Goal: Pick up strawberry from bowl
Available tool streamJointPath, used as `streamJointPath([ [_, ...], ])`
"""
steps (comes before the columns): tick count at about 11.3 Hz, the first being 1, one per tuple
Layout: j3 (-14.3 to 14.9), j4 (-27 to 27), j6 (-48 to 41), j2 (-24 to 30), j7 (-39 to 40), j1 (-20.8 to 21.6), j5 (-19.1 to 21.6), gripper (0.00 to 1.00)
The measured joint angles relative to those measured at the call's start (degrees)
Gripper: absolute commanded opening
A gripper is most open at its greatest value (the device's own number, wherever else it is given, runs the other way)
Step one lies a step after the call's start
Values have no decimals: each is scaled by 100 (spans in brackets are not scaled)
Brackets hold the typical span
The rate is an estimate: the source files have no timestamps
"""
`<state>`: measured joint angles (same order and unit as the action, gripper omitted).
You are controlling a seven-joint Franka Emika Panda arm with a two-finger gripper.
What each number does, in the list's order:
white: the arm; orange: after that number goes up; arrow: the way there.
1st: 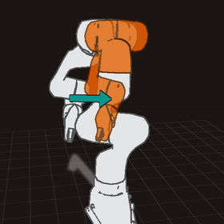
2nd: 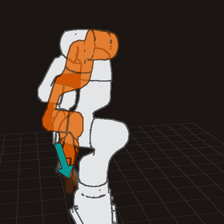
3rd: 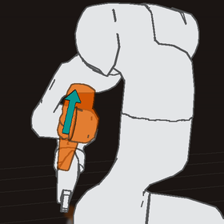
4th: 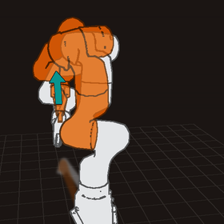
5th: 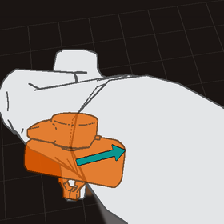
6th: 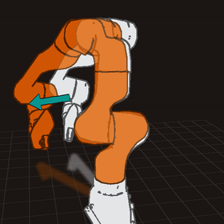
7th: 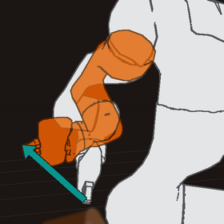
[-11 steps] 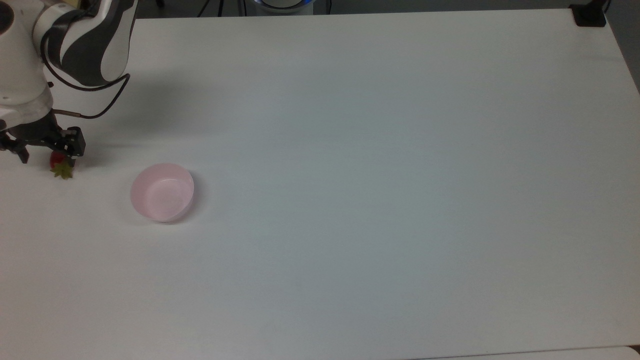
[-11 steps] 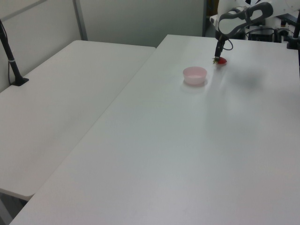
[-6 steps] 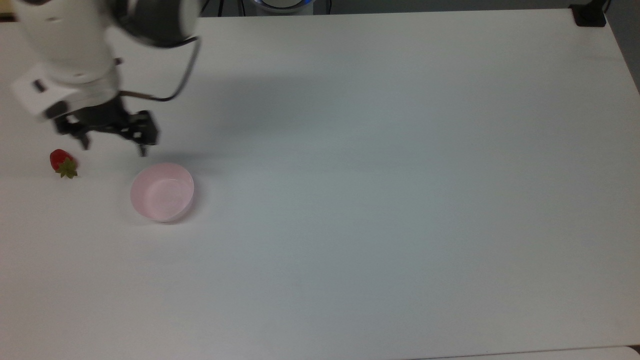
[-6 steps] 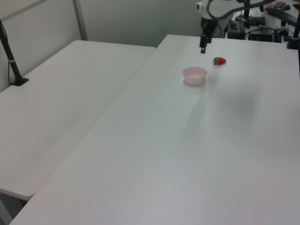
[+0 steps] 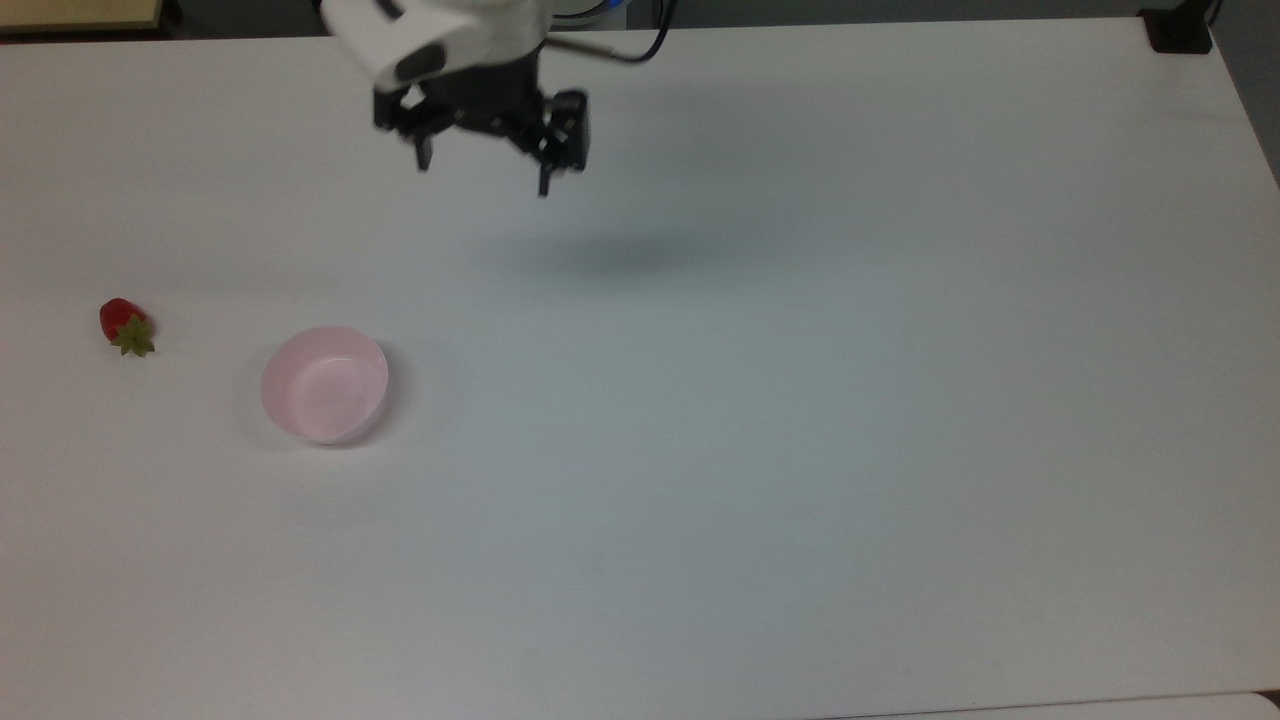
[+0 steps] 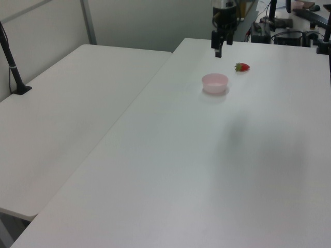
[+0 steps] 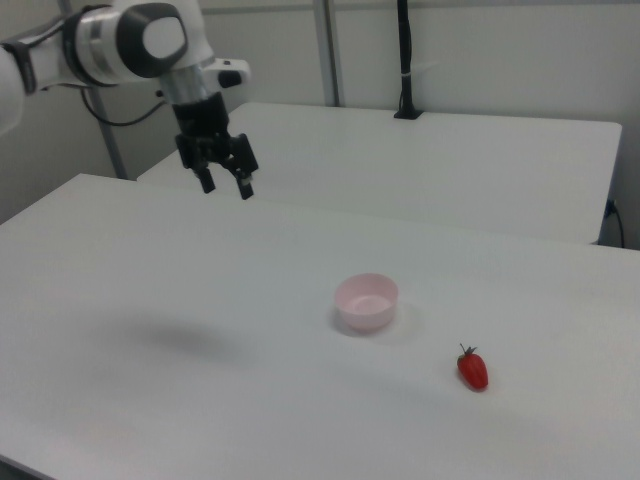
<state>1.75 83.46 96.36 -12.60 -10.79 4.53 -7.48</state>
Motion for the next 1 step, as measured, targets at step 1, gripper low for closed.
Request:
streamJointPath([
  [1, 3, 298, -30, 308, -19, 95, 0, 100],
])
